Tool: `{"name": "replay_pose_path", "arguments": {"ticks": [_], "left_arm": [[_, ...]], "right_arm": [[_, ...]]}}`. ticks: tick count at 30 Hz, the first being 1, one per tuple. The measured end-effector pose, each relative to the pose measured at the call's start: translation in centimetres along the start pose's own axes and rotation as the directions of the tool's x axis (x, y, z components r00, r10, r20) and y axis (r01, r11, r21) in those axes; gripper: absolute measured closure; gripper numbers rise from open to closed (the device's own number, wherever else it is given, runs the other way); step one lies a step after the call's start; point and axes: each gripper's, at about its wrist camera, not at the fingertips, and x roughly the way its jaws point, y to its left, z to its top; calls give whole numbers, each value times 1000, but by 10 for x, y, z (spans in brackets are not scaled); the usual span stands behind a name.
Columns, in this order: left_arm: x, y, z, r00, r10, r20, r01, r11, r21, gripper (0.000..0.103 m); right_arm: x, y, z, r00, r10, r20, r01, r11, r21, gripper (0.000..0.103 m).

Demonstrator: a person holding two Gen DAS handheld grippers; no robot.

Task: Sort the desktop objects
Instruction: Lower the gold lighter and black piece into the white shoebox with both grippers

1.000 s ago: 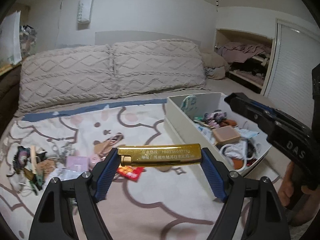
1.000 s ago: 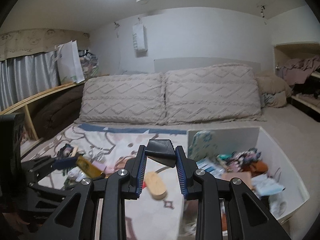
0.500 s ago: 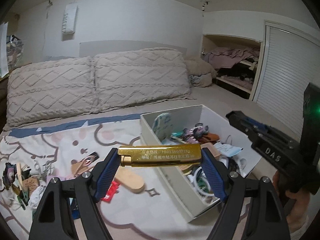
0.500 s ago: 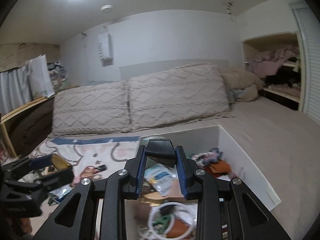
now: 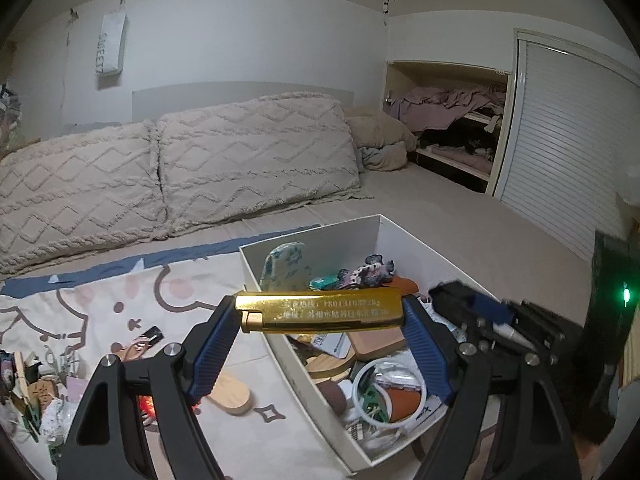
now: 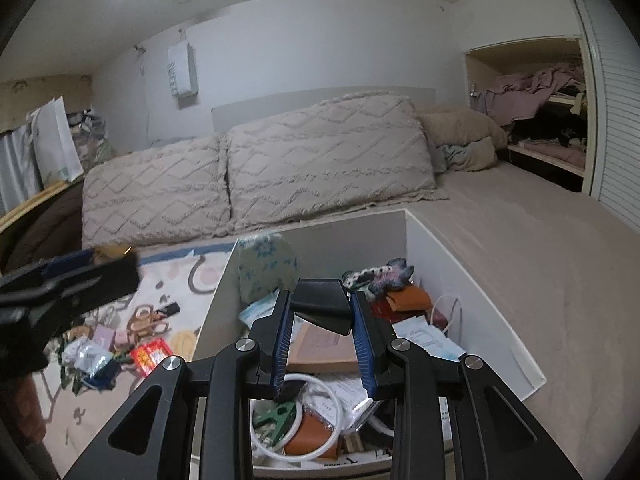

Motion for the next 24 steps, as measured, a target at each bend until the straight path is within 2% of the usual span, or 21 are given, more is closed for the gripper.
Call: {"name": "replay_pose_path", "arguments": {"ticks": [3, 8, 15, 24], "left_arm": [[10, -1, 4, 1000, -13, -16, 12, 1000, -18, 22], [24, -3, 8, 999, -14, -42, 13, 1000, -28, 22], [39, -4, 10, 997, -7, -83, 5, 1000, -25, 22], [56, -9, 6, 991, 7, -134, -9, 1000, -10, 22]], "right_arm": [[6, 4, -7, 999, -25, -42, 23, 999, -45, 73], [12, 7, -18, 994, -6, -107, -3, 997, -83, 73], [8, 11, -26, 987, 53, -154, -72, 991, -115, 73], [11, 7, -32, 979, 45, -199, -68, 991, -114, 73]]}}
